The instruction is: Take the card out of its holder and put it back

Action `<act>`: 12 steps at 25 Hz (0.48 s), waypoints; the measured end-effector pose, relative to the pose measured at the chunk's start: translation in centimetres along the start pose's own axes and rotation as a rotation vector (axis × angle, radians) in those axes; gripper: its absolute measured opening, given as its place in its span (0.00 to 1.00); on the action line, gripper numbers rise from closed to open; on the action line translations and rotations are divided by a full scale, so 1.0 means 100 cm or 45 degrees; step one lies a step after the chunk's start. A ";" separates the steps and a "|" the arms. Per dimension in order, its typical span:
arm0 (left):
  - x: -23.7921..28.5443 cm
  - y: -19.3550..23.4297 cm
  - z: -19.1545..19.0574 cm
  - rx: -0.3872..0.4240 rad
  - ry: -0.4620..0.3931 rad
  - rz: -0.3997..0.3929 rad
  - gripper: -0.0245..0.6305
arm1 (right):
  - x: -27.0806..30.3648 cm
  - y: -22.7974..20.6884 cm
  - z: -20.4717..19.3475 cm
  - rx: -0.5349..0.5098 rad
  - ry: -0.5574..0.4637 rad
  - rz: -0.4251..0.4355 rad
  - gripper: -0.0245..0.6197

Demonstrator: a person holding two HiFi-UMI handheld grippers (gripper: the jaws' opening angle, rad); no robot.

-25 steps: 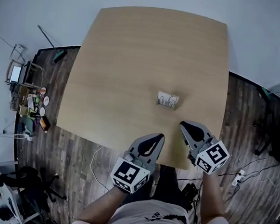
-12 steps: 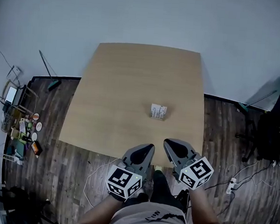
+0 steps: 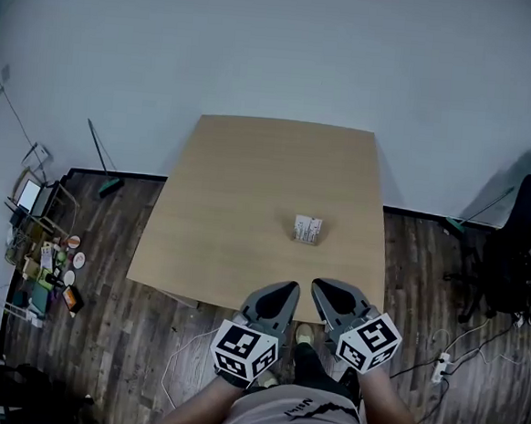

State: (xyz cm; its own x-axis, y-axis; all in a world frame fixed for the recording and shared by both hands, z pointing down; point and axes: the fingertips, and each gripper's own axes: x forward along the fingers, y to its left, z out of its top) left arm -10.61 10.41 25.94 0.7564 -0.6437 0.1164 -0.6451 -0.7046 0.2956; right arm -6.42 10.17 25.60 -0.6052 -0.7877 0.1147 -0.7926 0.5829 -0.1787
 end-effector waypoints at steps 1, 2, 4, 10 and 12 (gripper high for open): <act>-0.002 -0.002 0.000 0.005 -0.005 -0.002 0.06 | -0.002 0.003 0.001 -0.003 -0.006 0.001 0.06; -0.005 -0.004 0.000 0.010 -0.011 -0.003 0.06 | -0.003 0.005 0.001 -0.004 -0.011 0.003 0.06; -0.010 -0.005 0.002 0.013 -0.031 -0.006 0.06 | -0.005 0.011 0.003 -0.007 -0.017 0.002 0.06; -0.017 -0.003 0.005 0.013 -0.054 0.016 0.06 | -0.003 0.017 0.006 -0.020 -0.007 0.018 0.06; -0.019 -0.001 0.004 0.008 -0.054 0.029 0.06 | -0.003 0.019 0.004 -0.021 0.002 0.025 0.06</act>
State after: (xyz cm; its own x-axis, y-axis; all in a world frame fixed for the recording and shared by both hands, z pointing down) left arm -12.07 11.60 25.34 0.7361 -0.6717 0.0831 -0.6631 -0.6911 0.2876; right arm -7.74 11.43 24.87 -0.6207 -0.7758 0.1132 -0.7818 0.6015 -0.1645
